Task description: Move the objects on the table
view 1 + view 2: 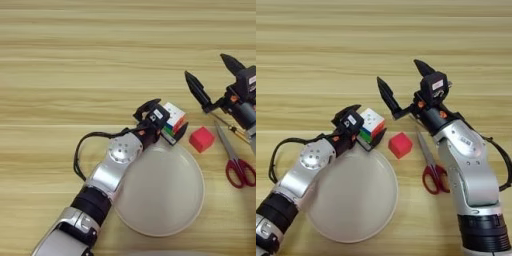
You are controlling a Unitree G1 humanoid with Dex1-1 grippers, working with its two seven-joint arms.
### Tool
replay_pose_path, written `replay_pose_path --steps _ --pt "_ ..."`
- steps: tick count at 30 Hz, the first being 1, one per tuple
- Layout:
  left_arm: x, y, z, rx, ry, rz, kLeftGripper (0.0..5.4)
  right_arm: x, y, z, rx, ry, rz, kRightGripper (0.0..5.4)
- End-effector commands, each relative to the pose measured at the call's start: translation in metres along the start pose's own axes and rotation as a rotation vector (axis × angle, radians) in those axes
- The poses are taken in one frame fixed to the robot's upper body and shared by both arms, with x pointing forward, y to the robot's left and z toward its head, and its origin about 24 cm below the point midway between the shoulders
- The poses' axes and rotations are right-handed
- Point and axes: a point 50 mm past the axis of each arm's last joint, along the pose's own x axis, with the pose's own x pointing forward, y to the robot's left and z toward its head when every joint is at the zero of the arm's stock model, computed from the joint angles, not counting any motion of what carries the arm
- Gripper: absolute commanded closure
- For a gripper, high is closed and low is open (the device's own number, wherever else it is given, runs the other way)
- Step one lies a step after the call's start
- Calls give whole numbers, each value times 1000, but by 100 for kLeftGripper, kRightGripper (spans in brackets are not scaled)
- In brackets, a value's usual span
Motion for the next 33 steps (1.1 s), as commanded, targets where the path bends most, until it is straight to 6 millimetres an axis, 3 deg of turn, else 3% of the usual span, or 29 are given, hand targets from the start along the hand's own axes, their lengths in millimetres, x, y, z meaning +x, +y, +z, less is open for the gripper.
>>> replay_pose_path --steps 1,12,33 --pt "6 1 1 15 5 15 0 0 1 2 -5 -7 3 3" --pt "9 -6 -8 -22 59 -40 0 0 1 3 -8 -8 2 3" --pt "7 -8 -3 -12 18 -53 202 0 0 1 -9 -5 -2 0"
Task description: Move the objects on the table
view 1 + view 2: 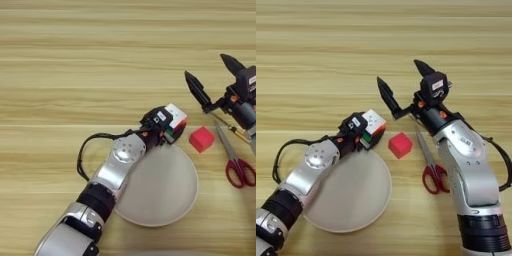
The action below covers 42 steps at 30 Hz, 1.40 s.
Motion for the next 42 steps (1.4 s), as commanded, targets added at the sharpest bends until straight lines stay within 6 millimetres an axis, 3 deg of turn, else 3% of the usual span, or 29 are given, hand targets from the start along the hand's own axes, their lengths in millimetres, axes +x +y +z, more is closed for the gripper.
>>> replay_pose_path --steps 1,27,42 --pt "0 -3 3 14 -14 -11 207 0 0 1 -9 -5 -2 0" --pt "-8 -8 27 37 -129 -27 211 -1 -2 1 -12 -4 -2 0" --pt "-23 10 39 11 -180 16 211 -1 -2 1 -10 -6 -5 0"
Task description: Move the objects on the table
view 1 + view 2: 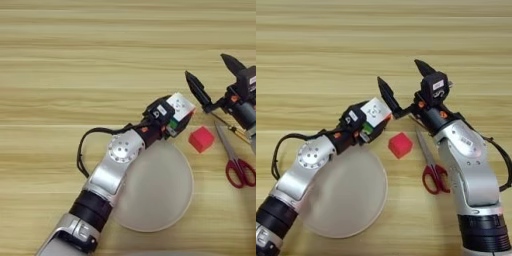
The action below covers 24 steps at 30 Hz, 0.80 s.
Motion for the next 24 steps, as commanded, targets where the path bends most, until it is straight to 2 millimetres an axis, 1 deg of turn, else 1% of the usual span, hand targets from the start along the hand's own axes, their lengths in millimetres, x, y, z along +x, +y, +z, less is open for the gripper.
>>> replay_pose_path --steps 1,6,16,24 --pt "-6 11 5 -8 -14 35 211 -1 -2 1 -9 -5 -3 0" --pt "-14 30 1 -9 9 101 212 -1 -2 1 -8 -5 -4 0" --pt "-31 56 -12 -14 55 212 212 -2 -6 0 -10 -2 -6 0" --pt "-41 66 -27 -27 116 259 212 -1 -8 1 -11 -3 -3 0"
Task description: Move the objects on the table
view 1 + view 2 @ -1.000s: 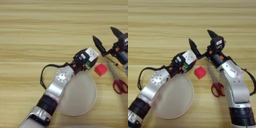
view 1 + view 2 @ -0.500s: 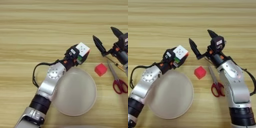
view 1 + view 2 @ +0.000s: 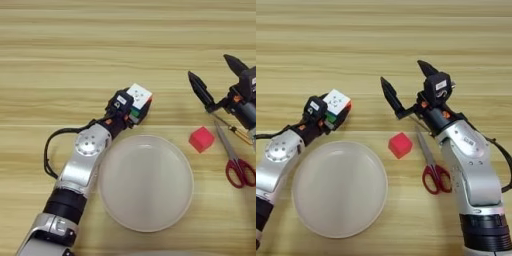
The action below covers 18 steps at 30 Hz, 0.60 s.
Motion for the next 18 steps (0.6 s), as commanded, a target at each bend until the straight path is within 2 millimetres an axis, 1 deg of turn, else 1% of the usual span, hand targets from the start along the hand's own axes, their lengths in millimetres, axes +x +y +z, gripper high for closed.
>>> replay_pose_path --steps 1,12,18 --pt "-1 6 -7 -12 26 30 212 0 -3 3 -10 -12 -3 0" --pt "-6 12 -23 -17 90 51 212 0 -3 2 -10 -12 -2 0" --pt "-8 12 -25 -17 94 49 212 0 -3 2 -10 -12 -2 0"
